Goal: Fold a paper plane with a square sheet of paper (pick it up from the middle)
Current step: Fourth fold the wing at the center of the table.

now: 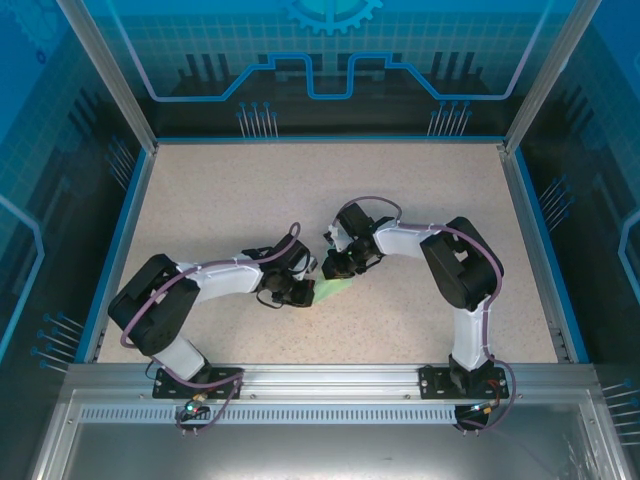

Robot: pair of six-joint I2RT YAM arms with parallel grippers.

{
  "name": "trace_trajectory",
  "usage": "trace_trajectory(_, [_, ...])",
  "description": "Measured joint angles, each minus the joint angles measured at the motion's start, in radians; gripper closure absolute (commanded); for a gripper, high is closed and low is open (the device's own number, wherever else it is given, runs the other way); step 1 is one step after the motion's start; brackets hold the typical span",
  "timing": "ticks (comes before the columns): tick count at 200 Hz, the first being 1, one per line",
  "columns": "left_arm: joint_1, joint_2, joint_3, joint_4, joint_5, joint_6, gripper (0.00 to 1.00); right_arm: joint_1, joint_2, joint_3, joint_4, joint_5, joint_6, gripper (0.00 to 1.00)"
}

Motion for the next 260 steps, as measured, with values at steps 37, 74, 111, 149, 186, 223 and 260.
trace_trajectory(37, [0.0,-0.045,0.015,-0.081,0.003,0.002,0.86,0.0,0.0,0.003,-0.003,0.0,-0.006,0.88])
trace_trajectory(74, [0.0,-0.099,0.072,-0.074,0.007,-0.015,0.83,0.0,0.0,0.003,-0.003,-0.003,-0.006,0.88])
trace_trajectory(111, [0.0,-0.102,0.077,-0.006,0.027,-0.055,0.88,-0.002,0.0,0.003,-0.003,-0.006,-0.006,0.88])
trace_trajectory(149, [0.0,-0.036,0.067,0.068,0.061,-0.067,0.88,-0.002,0.0,0.003,-0.003,-0.007,-0.006,0.88])
trace_trajectory(186, [0.0,-0.005,0.059,0.078,0.067,-0.057,0.89,-0.004,0.007,0.012,-0.014,-0.012,-0.006,0.88])
trace_trajectory(223, [0.0,0.052,0.048,0.079,0.06,-0.047,0.89,-0.006,0.01,0.013,-0.018,-0.018,-0.006,0.88])
trace_trajectory(260, [0.0,0.061,0.032,0.089,0.05,-0.046,0.89,-0.006,0.01,0.013,-0.018,-0.017,-0.007,0.88])
